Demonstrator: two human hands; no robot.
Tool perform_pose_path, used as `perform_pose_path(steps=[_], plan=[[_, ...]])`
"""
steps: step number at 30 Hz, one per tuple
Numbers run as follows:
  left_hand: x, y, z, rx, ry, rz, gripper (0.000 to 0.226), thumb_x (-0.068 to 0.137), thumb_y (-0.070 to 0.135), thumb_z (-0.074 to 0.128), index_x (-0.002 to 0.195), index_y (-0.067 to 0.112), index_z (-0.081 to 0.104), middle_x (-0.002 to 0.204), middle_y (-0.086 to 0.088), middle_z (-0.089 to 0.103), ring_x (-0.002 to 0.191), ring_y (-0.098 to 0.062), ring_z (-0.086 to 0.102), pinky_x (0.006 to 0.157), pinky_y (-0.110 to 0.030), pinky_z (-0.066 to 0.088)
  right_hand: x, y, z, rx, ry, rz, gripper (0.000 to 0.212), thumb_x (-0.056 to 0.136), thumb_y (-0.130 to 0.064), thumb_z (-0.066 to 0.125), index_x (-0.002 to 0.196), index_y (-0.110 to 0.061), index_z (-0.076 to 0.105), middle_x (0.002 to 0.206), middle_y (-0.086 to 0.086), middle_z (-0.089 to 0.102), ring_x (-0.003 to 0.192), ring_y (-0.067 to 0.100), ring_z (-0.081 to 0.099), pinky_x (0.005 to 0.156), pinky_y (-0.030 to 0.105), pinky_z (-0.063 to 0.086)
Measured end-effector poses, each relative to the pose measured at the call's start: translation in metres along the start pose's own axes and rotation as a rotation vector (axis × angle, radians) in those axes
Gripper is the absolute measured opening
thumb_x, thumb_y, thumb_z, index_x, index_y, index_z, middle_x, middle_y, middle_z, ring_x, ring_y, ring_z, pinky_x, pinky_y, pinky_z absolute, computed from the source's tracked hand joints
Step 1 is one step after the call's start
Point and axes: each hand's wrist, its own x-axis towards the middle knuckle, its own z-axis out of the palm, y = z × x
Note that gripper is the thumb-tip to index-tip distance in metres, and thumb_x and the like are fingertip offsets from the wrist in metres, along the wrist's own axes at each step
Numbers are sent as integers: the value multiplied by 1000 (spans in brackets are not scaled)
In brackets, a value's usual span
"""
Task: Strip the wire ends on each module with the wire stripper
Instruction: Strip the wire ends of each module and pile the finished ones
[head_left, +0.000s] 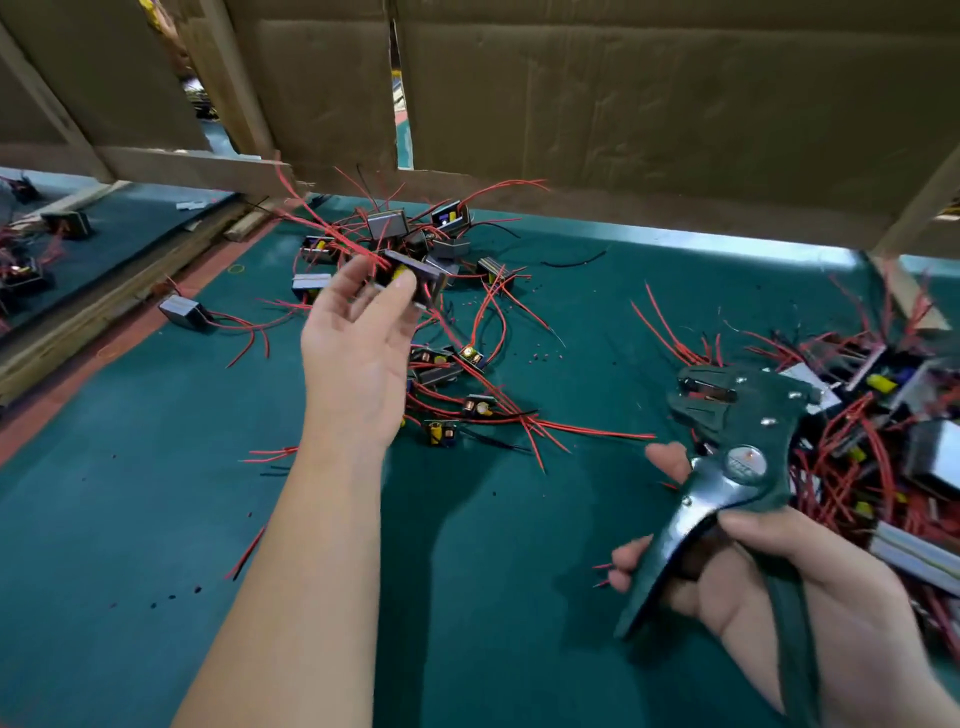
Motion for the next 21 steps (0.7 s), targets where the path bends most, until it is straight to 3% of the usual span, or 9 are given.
perform_pose_path(steps=[1, 2, 4, 7, 12, 15, 18, 21], plan=[[-4, 1, 2, -15, -82, -46, 27, 85, -7, 57, 101, 15, 58, 89, -3, 66, 74, -10, 66, 66, -20, 53, 6, 10, -3, -12, 41, 69, 75, 55, -5, 73, 126, 11, 52, 90, 36, 59, 70, 53, 61, 61, 61, 53], [-7, 1, 3, -1, -168, -80, 28, 86, -5, 54, 103, 17, 60, 93, -2, 69, 75, -9, 67, 62, -19, 52, 10, 10, -1, 19, 81, 35, 68, 58, -14, 65, 122, 5, 56, 85, 30, 61, 63, 48, 62, 56, 58, 55], [-16, -1, 7, 115, -302, -138, 34, 90, -4, 49, 107, 23, 61, 102, 1, 70, 73, -8, 66, 54, -18, 50, 12, 12, 3, -15, 109, -28, 54, 63, -11, 48, 115, 1, 58, 82, 23, 64, 61, 46, 63, 55, 58, 56], [-27, -10, 15, 320, -340, -248, 36, 95, -4, 42, 105, 22, 64, 105, 2, 70, 70, -8, 64, 46, -20, 49, 17, 14, 0, -103, 242, -63, 45, 63, -9, 48, 107, -3, 58, 84, 14, 70, 61, 46, 65, 56, 59, 55], [-35, -20, 26, 186, -295, -423, 35, 87, -18, 39, 98, 11, 57, 105, -9, 62, 89, -25, 63, 66, -28, 59, 12, 15, -6, -119, 222, -50, 41, 64, -9, 51, 102, -6, 68, 88, 16, 71, 63, 49, 64, 60, 62, 54], [-39, -21, 26, 56, -363, -479, 54, 67, -24, 58, 102, 16, 46, 115, -16, 58, 102, -36, 66, 87, -29, 55, 12, 12, -4, -92, 220, -41, 43, 66, -12, 49, 104, -6, 68, 104, 16, 70, 63, 47, 63, 60, 63, 54], [-44, -20, 30, 2, -424, -493, 54, 64, -9, 63, 104, 20, 41, 98, -11, 63, 100, -35, 68, 75, -20, 57, 10, 9, -5, -40, 174, 9, 55, 64, -16, 50, 116, 1, 61, 117, 18, 66, 63, 45, 62, 57, 57, 55], [-49, -19, 35, -4, -384, -499, 49, 58, -2, 69, 96, 19, 47, 76, -4, 68, 80, -25, 73, 60, -17, 56, 10, 8, -3, -35, 161, 57, 72, 52, -25, 68, 117, 4, 60, 117, 23, 65, 64, 45, 62, 57, 55, 55]])
